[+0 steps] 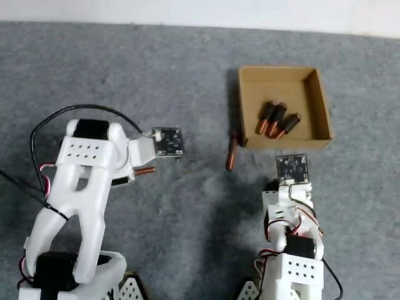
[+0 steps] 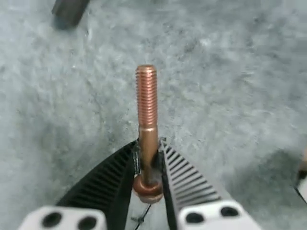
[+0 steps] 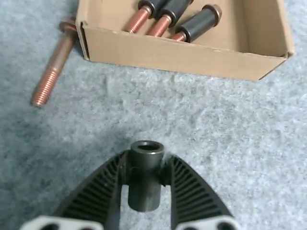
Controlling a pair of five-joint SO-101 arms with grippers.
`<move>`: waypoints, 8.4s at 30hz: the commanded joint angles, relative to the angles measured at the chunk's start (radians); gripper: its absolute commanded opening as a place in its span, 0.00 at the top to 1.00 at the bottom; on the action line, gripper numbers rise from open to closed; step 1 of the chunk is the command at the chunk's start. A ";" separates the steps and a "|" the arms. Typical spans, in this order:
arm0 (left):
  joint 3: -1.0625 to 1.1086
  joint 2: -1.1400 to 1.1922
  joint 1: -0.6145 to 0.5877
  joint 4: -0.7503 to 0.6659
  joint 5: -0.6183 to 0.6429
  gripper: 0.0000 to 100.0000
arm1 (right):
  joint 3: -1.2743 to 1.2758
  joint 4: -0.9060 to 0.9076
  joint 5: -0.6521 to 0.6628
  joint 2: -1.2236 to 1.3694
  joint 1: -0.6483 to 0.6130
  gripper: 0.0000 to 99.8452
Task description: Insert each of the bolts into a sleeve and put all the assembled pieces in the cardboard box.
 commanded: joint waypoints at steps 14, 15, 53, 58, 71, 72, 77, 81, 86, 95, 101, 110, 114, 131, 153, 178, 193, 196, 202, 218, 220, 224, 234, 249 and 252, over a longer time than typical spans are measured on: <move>0.288 -0.038 -0.013 -0.316 -0.006 0.78 | 0.130 -0.021 0.006 -0.012 0.004 0.99; 0.288 -0.039 -0.013 -0.315 -0.006 0.79 | 0.130 -0.021 0.006 -0.012 0.004 0.99; 0.280 -0.038 0.024 -0.299 1.998 0.81 | 0.128 -0.019 0.009 -0.012 0.004 0.99; 0.371 -0.038 0.028 -0.393 2.031 0.81 | 0.128 -0.019 0.009 -0.012 0.004 0.99; 0.499 -0.036 0.022 -0.601 2.041 0.82 | 0.128 -0.019 0.009 -0.008 0.004 0.99; 0.519 -0.036 0.021 -0.641 2.058 0.82 | 0.128 -0.019 0.009 -0.008 0.004 0.99; 0.568 -0.036 0.021 -0.747 2.090 0.82 | 0.128 -0.019 0.009 -0.007 0.004 0.99; 0.573 -0.036 0.021 -0.744 2.090 0.82 | 0.128 -0.019 0.009 -0.007 0.004 0.99; 0.568 -0.036 0.021 -0.744 2.084 1.00 | 0.128 -0.019 0.009 -0.007 0.004 0.99; 0.529 -0.047 0.025 -0.735 2.015 1.00 | 0.128 -0.019 0.011 -0.008 0.004 0.99; 0.288 -0.170 0.025 -0.451 1.941 1.00 | 0.128 -0.019 0.011 -0.010 0.004 0.99; 0.005 -0.694 0.025 -0.285 1.715 1.00 | 0.128 -0.019 0.011 -0.010 0.004 0.99; 0.048 -0.886 0.024 -0.245 1.651 1.00 | 0.128 -0.019 0.011 -0.010 0.004 0.99; 0.495 -1.501 0.062 -0.074 1.613 1.00 | 0.073 -0.024 0.003 -0.013 -0.269 0.99; 0.506 -1.474 0.458 -0.210 1.608 1.00 | -0.222 -0.101 -0.020 -0.013 -0.912 0.99; 0.696 -1.474 0.380 -0.428 1.626 1.00 | -0.177 -0.309 -0.008 -0.013 -0.960 0.99; 0.885 -1.474 0.312 -0.694 1.755 1.00 | -0.170 -0.309 -0.006 -0.013 -0.969 0.99; 0.877 -1.474 0.321 -0.697 1.755 1.00 | -0.170 -0.309 -0.006 -0.013 -0.963 0.99; 0.760 -1.474 0.317 -0.654 1.757 1.00 | -0.139 -0.309 -0.005 -0.013 -0.963 0.99; 0.728 -1.474 0.325 -0.525 1.760 1.00 | -0.134 -0.311 -0.005 -0.013 -0.963 0.99; 0.728 -1.474 0.351 -0.506 1.791 1.00 | -0.134 -0.311 -0.005 -0.013 -0.963 0.99; 0.728 -1.474 0.374 -0.502 1.807 1.00 | -0.131 -0.311 -0.005 -0.013 -0.963 0.99; 0.728 -1.474 0.404 -0.479 1.811 1.00 | -0.130 -0.311 -0.008 -0.013 -0.928 0.99; 0.812 -1.474 0.390 -0.543 1.809 1.00 | -0.130 -0.309 -0.006 -0.013 -0.889 0.99; 0.814 -1.474 0.366 -0.565 1.811 1.00 | -0.128 -0.308 -0.006 -0.013 -0.894 0.99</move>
